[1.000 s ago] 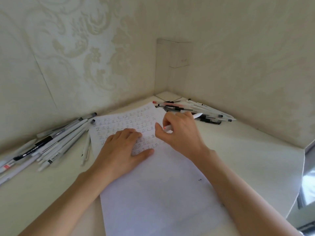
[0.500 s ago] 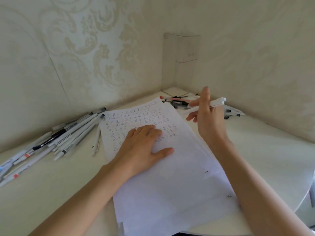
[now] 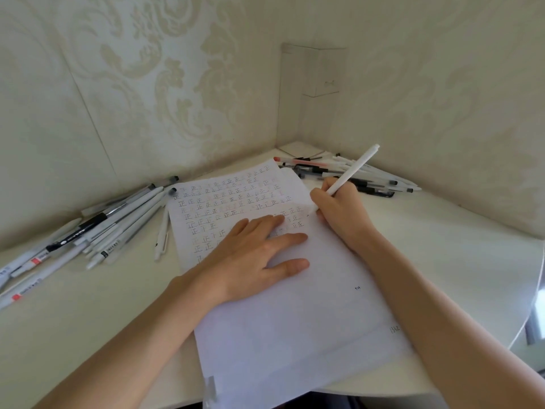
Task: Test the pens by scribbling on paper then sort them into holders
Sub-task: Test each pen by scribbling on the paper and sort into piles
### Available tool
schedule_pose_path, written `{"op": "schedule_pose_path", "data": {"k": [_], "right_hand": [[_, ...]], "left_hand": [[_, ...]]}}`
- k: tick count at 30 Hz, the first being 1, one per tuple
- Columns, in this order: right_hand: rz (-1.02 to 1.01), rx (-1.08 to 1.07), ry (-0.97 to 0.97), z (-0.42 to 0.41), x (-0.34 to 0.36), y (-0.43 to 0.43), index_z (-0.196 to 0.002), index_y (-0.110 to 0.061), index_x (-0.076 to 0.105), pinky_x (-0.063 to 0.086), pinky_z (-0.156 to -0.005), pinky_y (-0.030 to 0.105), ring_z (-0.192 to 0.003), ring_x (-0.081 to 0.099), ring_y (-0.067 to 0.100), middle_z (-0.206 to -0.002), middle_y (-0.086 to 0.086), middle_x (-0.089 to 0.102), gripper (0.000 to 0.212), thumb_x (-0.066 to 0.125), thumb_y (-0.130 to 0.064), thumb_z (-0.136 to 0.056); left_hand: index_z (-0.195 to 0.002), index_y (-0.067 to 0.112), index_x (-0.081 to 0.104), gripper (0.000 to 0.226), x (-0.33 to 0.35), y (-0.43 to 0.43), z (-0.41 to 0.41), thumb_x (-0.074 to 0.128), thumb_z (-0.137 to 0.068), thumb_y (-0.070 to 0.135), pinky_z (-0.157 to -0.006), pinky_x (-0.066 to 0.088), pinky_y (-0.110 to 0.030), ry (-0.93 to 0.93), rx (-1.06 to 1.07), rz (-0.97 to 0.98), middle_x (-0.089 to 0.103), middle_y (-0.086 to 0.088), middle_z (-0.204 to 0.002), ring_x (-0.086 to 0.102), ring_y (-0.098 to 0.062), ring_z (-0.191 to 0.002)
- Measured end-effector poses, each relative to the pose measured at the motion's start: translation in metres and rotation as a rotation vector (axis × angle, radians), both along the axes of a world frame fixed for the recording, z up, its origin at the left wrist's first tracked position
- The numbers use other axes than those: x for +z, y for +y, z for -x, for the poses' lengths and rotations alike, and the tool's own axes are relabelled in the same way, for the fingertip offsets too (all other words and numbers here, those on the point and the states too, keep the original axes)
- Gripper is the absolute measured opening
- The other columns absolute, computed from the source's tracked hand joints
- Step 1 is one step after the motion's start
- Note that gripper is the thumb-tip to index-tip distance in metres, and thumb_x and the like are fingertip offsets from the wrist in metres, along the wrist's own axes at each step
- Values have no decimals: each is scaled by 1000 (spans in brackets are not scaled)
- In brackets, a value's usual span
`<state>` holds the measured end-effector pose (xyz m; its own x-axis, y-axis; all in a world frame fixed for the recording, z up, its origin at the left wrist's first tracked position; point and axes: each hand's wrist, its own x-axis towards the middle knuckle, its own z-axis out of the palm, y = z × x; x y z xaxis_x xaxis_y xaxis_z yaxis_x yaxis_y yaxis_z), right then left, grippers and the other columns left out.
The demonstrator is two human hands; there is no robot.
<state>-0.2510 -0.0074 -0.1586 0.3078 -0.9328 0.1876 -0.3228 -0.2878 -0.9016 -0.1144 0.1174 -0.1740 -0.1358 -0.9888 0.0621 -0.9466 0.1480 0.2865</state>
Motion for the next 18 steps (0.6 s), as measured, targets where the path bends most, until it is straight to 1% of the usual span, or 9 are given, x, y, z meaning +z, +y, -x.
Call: {"op": "schedule_pose_path", "data": {"k": [2,4,7,9,12,15,18], "right_hand": [[10,-7,11,0,-1,-2,-59,-15,30,29,-46,25,-52,34,16,-50,-1,34,32,53,-8,-80],[24,-5,40,0,-2,-2,-61,-14,34,30,-44,23,-49,35,15,-50,1,38,28,54,-9,-80],[63,38,105,-1,-3,-2,-62,-12,37,30,-41,17,-41,34,7,-50,0,41,27,56,-9,-80],[86,63,153,-3,-4,-2,-61,-14,34,26,-38,14,-39,29,5,-51,-2,36,30,56,-9,-80],[95,44,152,-3,-4,-3,-62,-14,30,22,-38,14,-43,24,6,-53,-2,29,32,56,-8,-80],[95,50,159,-2,-4,-2,-62,-14,31,23,-39,15,-48,26,11,-54,-2,30,31,56,-9,-80],[80,53,178,-2,-3,-1,-59,-15,29,25,-42,18,-46,25,9,-53,-3,30,34,56,-9,-79]], "left_hand": [[-137,51,27,57,1,-1,1,24,-84,71,-109,0,-21,-4,0,-15,13,7,-153,9,-5,-137],[-137,50,28,52,2,0,1,29,-87,64,-110,0,-21,2,-4,-12,13,8,-153,9,-6,-137],[-137,50,29,51,2,0,2,31,-88,62,-108,0,-20,7,-10,-5,14,9,-153,9,-5,-137],[-137,50,29,50,1,-1,1,31,-88,62,-107,0,-19,8,-8,-7,13,9,-153,8,-4,-136],[-137,51,28,51,1,-1,1,30,-88,62,-107,-1,-19,1,-9,-7,12,9,-154,7,-4,-137],[-137,51,27,50,2,-1,1,30,-88,62,-107,-1,-18,-1,-13,-7,12,9,-154,7,-4,-137],[-137,51,28,50,2,-1,2,30,-89,61,-106,-1,-17,6,-13,0,12,9,-154,7,-3,-136]]}}
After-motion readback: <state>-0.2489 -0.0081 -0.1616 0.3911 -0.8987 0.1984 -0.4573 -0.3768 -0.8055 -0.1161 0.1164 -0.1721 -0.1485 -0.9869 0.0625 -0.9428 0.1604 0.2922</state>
